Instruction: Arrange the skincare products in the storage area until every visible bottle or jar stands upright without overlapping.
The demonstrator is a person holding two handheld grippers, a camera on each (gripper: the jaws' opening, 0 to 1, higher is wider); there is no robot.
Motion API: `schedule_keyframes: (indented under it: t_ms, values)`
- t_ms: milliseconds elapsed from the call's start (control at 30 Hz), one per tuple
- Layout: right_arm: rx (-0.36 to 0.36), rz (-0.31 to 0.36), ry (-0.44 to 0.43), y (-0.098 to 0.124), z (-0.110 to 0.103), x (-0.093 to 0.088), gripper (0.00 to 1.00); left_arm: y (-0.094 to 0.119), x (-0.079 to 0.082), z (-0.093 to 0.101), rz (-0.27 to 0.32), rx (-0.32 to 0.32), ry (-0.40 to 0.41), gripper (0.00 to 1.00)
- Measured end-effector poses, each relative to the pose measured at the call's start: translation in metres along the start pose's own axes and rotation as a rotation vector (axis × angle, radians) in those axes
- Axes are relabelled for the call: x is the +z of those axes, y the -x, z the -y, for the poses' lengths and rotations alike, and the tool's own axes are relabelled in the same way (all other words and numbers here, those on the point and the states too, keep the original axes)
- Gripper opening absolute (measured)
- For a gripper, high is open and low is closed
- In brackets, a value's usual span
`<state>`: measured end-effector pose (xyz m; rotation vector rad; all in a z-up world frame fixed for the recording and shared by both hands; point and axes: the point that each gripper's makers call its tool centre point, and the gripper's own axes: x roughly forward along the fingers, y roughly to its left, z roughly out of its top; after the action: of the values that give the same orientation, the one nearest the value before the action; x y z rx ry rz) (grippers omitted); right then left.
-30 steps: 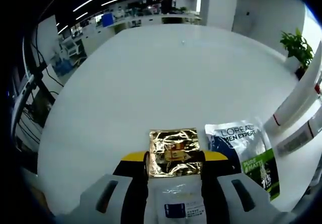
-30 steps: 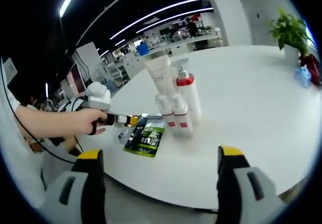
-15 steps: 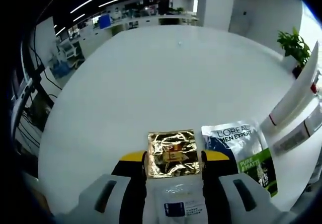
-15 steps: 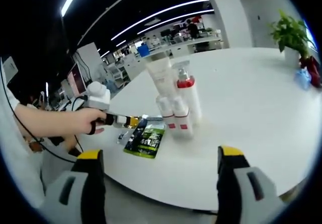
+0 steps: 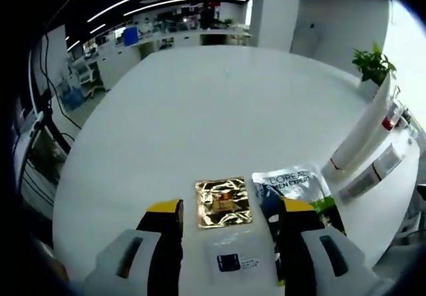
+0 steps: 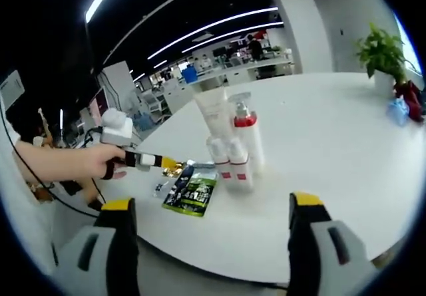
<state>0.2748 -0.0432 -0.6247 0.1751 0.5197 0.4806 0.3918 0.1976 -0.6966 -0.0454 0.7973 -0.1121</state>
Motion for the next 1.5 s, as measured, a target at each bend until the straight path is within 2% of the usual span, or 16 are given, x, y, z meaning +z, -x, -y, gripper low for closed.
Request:
schedule_keyframes:
  t_ms: [167, 267, 433, 533, 633, 733, 833, 967, 1033, 1133, 1200, 1267, 1367, 1400, 1500]
  values:
    - [0.005, 0.000, 0.032, -0.001, -0.005, 0.001, 0.96, 0.023, -0.011, -0.010, 0.002, -0.004, -0.004, 0.60]
    - [0.004, -0.004, 0.038, 0.000, -0.004, 0.000, 0.96, 0.038, -0.022, -0.012, 0.006, -0.032, 0.003, 0.64]
    - [-0.007, -0.001, 0.023, 0.001, -0.002, -0.001, 0.96, 0.067, -0.031, -0.018, 0.083, -0.087, -0.011, 0.66]
    - [-0.012, -0.002, 0.019, 0.001, -0.001, -0.002, 0.96, 0.085, -0.034, -0.017, 0.131, -0.123, -0.074, 0.73]
    - [-0.008, 0.012, 0.005, 0.002, -0.002, 0.000, 0.96, 0.097, -0.040, -0.017, 0.153, -0.141, -0.127, 0.80]
    - [-0.010, 0.007, 0.008, 0.002, -0.002, -0.001, 0.96, 0.109, -0.046, -0.015, 0.166, -0.160, -0.130, 0.79]
    - [-0.011, 0.002, 0.019, 0.002, -0.003, -0.001, 0.96, 0.120, -0.048, -0.016, 0.193, -0.160, -0.126, 0.86]
    - [-0.011, -0.001, 0.028, 0.002, -0.003, -0.002, 0.96, 0.130, -0.034, -0.009, 0.251, -0.183, -0.151, 0.93]
    - [-0.012, 0.002, 0.026, 0.002, -0.002, -0.001, 0.96, 0.133, -0.032, -0.007, 0.260, -0.190, -0.179, 0.97]
    - [-0.015, 0.004, 0.024, 0.003, -0.001, -0.002, 0.96, 0.138, -0.030, -0.008, 0.268, -0.188, -0.206, 0.97]
    - [-0.016, 0.005, 0.026, 0.003, -0.001, -0.001, 0.96, 0.143, -0.025, -0.009, 0.296, -0.179, -0.216, 0.97]
    - [-0.016, 0.006, 0.028, 0.003, -0.001, -0.001, 0.96, 0.145, -0.023, -0.011, 0.324, -0.177, -0.178, 0.97]
    - [-0.016, 0.004, 0.029, 0.002, -0.001, -0.001, 0.96, 0.140, -0.029, -0.014, 0.320, -0.167, -0.156, 0.97]
    - [-0.016, 0.006, 0.025, 0.003, -0.001, -0.001, 0.97, 0.137, -0.037, -0.016, 0.273, -0.146, -0.186, 0.97]
    - [-0.014, 0.002, 0.027, 0.002, -0.002, -0.002, 0.97, 0.140, -0.031, -0.008, 0.310, -0.151, -0.216, 0.97]
